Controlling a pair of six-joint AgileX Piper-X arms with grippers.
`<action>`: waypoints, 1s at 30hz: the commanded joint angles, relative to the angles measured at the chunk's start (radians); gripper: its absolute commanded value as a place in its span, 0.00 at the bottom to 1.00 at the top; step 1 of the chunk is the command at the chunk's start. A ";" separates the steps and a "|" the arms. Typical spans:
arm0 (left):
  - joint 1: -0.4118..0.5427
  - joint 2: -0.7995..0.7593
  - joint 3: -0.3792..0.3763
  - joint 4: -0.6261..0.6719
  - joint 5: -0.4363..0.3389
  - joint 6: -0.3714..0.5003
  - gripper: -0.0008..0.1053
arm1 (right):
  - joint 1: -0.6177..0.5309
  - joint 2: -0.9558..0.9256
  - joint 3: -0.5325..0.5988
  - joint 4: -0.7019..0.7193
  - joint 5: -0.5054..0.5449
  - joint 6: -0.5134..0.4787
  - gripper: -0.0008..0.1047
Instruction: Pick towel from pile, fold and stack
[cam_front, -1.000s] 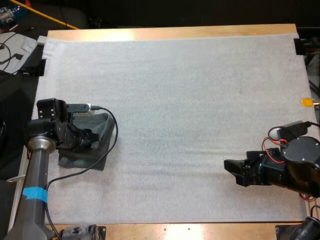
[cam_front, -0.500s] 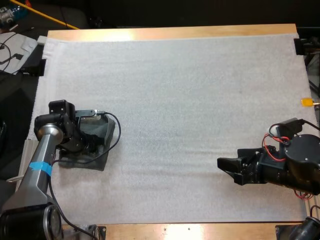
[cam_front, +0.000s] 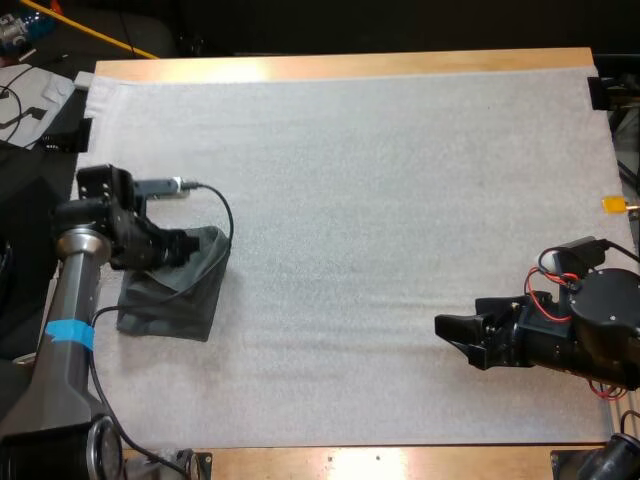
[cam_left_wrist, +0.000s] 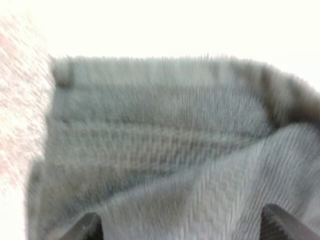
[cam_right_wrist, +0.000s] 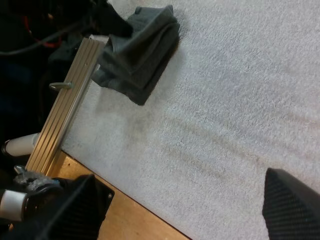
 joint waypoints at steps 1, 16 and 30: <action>0.000 -0.036 -0.058 -0.005 0.008 -0.009 0.59 | -0.002 -0.005 -0.002 -0.012 -0.009 -0.001 0.63; -0.003 0.143 -0.071 -0.068 0.026 -0.033 0.59 | 0.001 -0.005 -0.005 -0.011 0.004 -0.003 0.64; -0.003 0.205 -0.087 -0.038 0.049 -0.035 0.59 | 0.001 -0.004 -0.004 -0.013 0.005 0.003 0.64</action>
